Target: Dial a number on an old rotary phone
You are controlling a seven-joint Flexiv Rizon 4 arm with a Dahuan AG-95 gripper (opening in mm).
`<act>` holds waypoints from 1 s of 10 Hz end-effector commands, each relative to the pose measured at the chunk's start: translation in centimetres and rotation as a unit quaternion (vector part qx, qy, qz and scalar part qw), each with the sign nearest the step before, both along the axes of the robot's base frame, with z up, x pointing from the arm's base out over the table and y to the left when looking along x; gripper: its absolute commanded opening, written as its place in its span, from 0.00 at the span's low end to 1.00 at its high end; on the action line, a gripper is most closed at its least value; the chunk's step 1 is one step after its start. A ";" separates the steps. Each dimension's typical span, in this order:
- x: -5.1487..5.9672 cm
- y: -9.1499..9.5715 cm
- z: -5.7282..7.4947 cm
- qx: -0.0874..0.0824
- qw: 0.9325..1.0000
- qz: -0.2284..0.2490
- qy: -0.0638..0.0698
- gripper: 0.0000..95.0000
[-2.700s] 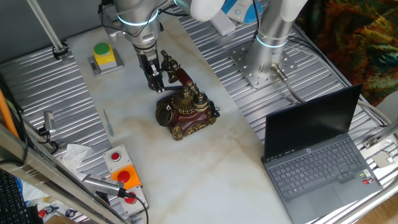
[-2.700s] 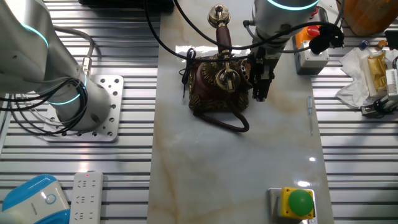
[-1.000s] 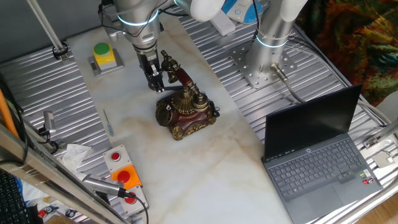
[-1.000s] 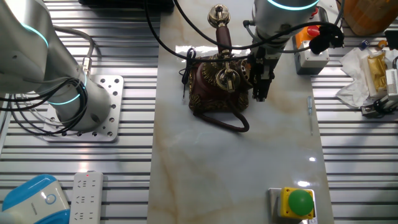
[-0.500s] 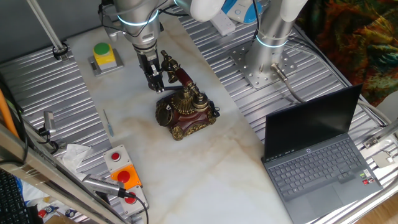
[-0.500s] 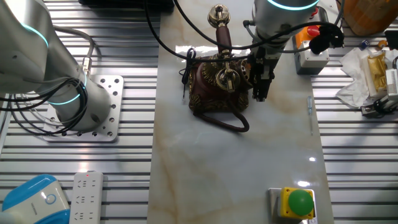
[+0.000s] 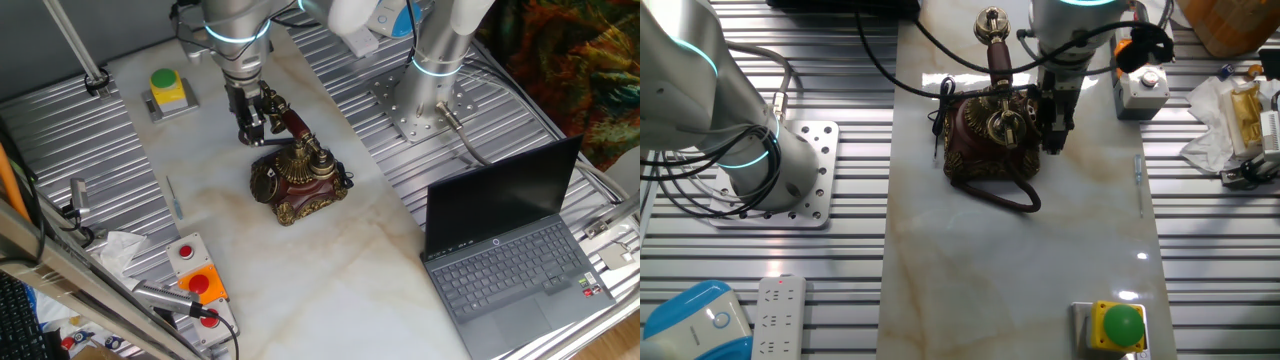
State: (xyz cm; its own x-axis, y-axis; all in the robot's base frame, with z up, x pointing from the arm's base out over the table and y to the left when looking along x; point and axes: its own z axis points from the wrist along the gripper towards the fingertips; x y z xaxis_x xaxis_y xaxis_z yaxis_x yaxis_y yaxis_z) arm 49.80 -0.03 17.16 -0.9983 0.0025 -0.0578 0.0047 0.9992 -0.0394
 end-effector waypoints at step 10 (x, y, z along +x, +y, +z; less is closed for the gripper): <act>0.4 0.0 -0.1 0.001 1.000 0.002 0.005 0.00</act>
